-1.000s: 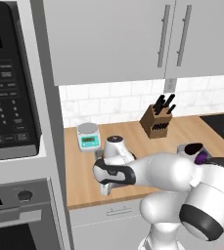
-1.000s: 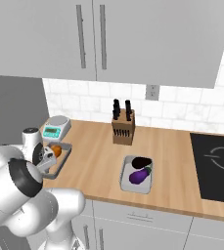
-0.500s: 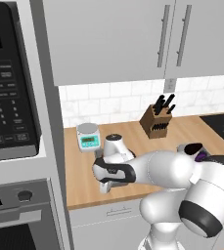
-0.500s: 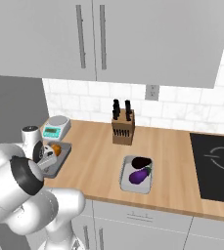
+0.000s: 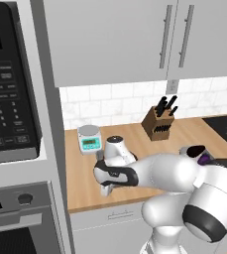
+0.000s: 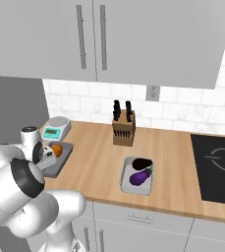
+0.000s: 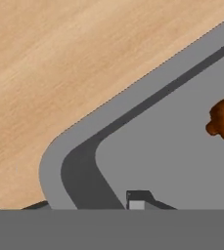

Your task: Take the meat container that has the chicken drumstick and place it on the second highest rack of the freezer. Then take the vegetable container that has the eggplant and avocado and place it on the highest rack of the freezer.

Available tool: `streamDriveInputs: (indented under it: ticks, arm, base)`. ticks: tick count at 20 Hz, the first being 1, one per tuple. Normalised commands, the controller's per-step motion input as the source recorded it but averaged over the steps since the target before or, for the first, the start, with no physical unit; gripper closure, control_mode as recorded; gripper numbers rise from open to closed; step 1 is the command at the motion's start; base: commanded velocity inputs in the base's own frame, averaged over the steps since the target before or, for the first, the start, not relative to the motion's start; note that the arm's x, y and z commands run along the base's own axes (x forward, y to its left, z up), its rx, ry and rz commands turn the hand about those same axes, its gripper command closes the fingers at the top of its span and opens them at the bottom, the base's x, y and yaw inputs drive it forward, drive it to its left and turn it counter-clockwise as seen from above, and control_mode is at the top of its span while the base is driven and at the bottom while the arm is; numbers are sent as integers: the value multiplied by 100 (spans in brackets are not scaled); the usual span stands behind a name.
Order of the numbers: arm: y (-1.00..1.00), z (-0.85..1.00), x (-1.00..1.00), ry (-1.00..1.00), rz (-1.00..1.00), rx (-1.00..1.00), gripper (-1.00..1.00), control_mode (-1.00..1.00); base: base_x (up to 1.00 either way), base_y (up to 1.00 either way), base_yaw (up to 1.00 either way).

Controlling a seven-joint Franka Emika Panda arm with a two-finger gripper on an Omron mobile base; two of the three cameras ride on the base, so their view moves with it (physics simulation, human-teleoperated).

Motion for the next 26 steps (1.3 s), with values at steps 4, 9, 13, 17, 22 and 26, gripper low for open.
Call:
streamDriveInputs:
  ticks: [4,9,13,17,22,26]
  arm:
    - [0,22,-15,-2,0,0,100,-100]
    - [0,37,-37,-6,0,0,100,-100]
    - [0,53,-37,-17,2,-3,100,-100]
    - [0,67,-7,-22,15,-1,100,-100]
    - [-5,71,-11,-8,31,0,100,-100]
    - [-49,44,-49,0,42,0,100,-100]
  base:
    - [0,0,0]
    - [0,0,0]
    - [0,0,0]
    - [0,0,0]
    - [0,0,0]
    - [0,0,0]
